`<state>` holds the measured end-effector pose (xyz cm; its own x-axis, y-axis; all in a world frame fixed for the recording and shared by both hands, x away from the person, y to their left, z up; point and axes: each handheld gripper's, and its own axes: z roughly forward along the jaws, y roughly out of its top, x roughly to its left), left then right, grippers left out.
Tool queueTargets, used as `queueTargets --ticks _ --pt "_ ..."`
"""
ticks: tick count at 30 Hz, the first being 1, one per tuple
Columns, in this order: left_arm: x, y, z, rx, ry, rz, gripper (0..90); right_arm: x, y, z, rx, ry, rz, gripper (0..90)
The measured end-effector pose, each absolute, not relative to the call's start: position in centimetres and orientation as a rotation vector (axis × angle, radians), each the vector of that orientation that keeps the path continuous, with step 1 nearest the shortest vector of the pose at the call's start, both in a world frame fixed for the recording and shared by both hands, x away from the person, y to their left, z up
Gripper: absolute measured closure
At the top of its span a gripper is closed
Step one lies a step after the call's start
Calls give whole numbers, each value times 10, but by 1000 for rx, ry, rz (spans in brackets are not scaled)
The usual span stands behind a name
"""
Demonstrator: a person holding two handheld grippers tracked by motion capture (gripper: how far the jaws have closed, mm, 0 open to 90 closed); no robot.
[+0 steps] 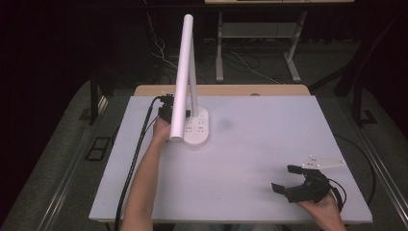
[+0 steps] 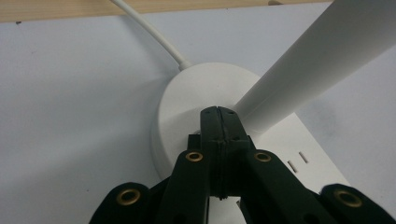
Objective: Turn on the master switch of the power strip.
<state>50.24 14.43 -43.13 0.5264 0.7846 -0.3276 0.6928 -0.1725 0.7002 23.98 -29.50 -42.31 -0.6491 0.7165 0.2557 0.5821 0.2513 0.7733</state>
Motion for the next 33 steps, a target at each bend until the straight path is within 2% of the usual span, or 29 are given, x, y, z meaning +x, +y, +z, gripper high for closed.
queueTargets --ticks 15,33 --pt "505 146 -433 1857 1266 93 900 240 -296 -423 1233 2361 1357 2" --pt "502 146 -426 1888 1265 163 900 240 -297 -422 1236 2348 1357 2"
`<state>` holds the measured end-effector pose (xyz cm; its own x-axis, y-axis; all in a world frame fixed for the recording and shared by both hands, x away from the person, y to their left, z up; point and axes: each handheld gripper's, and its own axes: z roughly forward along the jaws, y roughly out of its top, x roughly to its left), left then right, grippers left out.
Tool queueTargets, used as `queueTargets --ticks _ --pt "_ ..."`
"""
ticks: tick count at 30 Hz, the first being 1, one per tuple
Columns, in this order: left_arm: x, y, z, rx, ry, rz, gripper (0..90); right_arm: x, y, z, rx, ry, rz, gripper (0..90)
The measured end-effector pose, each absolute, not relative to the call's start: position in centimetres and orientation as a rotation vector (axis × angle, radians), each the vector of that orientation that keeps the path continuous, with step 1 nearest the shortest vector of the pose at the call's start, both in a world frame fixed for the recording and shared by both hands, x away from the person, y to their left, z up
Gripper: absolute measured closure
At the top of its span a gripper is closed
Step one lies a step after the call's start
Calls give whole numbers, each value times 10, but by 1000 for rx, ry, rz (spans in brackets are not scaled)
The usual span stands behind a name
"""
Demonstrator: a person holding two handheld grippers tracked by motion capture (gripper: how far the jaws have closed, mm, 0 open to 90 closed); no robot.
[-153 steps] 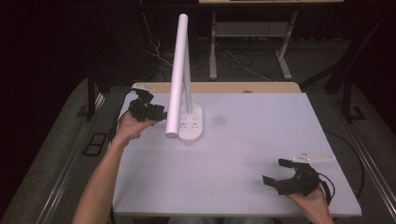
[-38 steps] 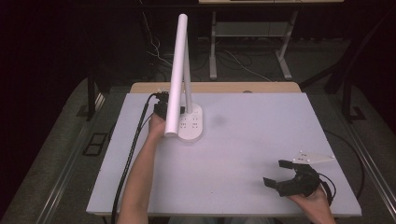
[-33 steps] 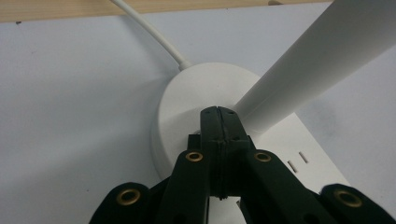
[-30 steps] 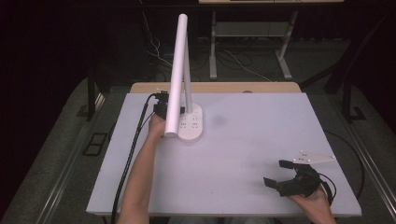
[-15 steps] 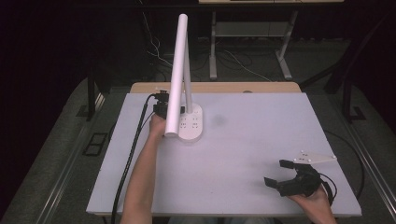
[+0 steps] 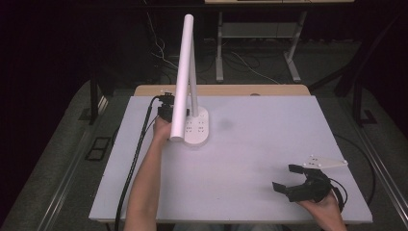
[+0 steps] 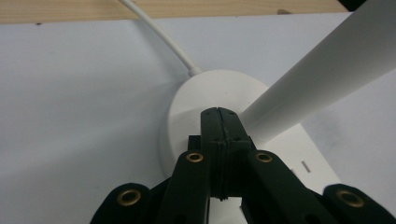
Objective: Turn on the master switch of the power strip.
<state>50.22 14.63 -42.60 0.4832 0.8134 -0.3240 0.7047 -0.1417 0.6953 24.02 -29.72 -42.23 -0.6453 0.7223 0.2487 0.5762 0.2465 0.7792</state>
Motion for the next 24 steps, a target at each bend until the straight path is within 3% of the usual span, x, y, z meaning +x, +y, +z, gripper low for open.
queueTargets --ticks 23,24 --pt "480 182 -387 1873 1227 258 898 242 -296 -423 1242 2359 1355 2" --pt "478 185 -385 1867 1231 263 868 242 -296 -423 1243 2359 1356 2"
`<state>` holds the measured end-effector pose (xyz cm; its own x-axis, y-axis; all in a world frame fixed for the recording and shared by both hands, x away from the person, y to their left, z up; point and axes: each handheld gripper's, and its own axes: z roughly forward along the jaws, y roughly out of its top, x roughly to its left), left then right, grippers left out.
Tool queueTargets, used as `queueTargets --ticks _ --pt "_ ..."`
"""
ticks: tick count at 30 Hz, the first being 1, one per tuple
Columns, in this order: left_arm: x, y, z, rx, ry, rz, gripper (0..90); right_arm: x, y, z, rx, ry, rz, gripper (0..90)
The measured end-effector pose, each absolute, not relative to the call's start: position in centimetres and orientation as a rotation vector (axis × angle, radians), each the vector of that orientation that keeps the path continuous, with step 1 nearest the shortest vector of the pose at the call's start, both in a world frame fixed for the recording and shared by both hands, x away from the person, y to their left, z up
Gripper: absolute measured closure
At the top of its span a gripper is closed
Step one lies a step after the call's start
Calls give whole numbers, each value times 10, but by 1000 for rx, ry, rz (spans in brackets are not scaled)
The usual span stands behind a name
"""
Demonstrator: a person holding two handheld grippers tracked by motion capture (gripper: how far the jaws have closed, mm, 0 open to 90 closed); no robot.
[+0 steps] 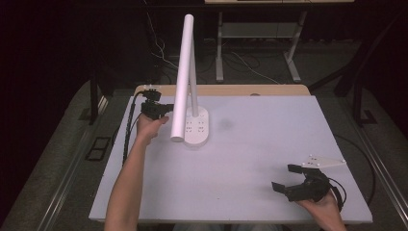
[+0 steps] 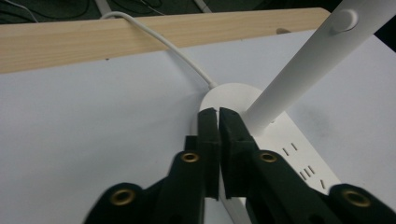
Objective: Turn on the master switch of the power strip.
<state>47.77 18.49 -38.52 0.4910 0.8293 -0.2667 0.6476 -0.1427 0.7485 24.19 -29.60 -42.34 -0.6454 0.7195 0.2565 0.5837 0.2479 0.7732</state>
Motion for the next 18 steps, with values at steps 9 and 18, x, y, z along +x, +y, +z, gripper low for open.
queueTargets --ticks 9,18 --pt "459 205 -367 1827 1218 270 747 242 -296 -423 1244 2356 1359 2" --pt "436 211 -351 1794 1163 239 295 241 -297 -422 1244 2345 1374 2"
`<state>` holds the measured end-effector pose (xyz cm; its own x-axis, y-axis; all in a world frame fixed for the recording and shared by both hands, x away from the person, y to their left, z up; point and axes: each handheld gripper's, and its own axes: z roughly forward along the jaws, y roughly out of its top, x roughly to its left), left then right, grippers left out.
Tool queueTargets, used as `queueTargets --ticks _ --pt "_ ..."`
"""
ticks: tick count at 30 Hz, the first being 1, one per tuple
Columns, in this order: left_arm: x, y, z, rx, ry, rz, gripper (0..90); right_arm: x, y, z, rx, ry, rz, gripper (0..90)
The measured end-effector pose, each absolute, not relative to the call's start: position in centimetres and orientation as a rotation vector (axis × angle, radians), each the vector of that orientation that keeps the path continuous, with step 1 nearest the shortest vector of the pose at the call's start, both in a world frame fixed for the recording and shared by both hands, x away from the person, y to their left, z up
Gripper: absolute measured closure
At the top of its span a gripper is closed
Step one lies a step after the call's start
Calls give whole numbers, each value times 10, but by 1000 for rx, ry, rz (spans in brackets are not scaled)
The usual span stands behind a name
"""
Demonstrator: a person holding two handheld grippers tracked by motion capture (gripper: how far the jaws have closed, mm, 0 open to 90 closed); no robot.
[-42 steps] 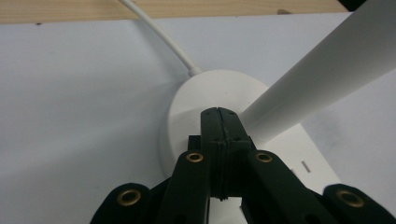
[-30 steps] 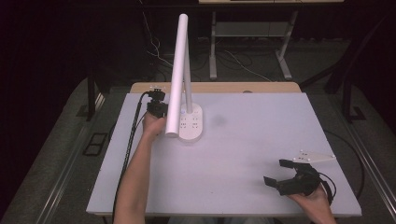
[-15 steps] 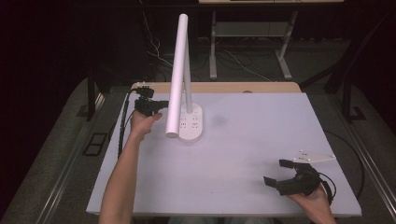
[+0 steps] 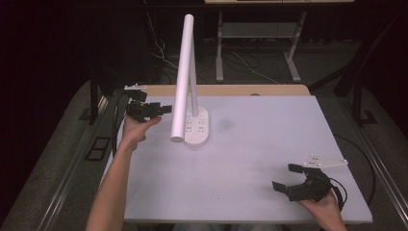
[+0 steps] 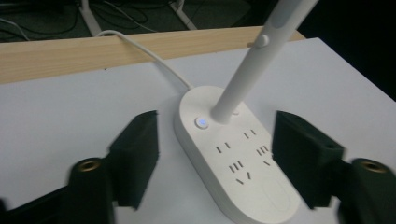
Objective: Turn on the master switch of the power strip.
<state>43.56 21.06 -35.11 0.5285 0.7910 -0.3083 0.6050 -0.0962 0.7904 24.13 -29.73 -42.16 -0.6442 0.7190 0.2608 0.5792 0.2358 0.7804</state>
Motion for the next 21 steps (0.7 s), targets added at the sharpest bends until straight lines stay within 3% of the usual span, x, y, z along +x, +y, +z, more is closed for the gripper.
queueTargets --ticks 8,12,21 --pt "414 214 -345 1801 1138 272 125 241 -298 -421 1236 2339 1387 2" --pt "404 212 -348 1841 1138 261 0 240 -298 -420 1237 2341 1388 2" --pt "378 213 -354 1815 1106 259 0 239 -298 -420 1245 2335 1392 2"
